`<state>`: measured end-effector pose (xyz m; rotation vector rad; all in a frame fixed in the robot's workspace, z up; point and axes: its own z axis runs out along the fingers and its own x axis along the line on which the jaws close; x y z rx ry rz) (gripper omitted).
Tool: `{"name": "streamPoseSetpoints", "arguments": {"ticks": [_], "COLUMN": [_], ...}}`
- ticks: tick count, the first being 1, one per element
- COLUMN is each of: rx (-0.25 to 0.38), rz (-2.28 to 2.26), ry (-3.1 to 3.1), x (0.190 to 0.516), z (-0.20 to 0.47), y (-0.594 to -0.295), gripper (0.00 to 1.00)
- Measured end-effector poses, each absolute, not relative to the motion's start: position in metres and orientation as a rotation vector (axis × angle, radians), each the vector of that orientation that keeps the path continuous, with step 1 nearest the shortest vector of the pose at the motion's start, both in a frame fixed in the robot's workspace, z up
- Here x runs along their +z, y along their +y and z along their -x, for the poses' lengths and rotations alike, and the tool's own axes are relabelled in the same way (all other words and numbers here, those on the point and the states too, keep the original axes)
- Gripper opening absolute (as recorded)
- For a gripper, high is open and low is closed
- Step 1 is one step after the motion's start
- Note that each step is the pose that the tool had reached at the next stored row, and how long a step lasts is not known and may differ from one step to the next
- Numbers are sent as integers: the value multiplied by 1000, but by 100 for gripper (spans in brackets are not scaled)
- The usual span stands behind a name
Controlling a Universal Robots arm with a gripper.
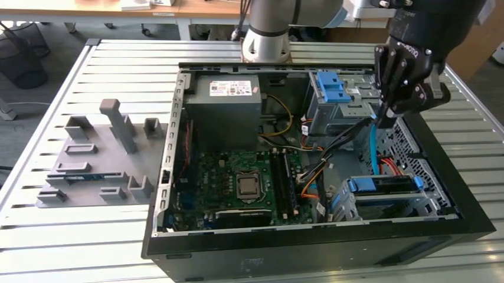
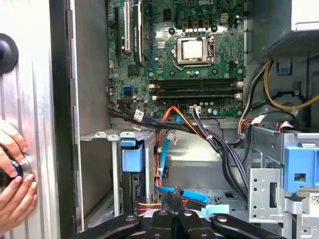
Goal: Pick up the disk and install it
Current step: 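Insert the second disk wire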
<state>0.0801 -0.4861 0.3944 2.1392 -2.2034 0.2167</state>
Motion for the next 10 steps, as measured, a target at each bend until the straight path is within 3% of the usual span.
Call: {"name": "streamPoseSetpoints", "arguments": {"ticks": [3,10], "rx": [249,250], "rz": [-2123,-2123], "ry": [-2185,-2184], "x": [394,392], "z": [-80,-80], "y": [-478,-468], "gripper": [11,11]}}
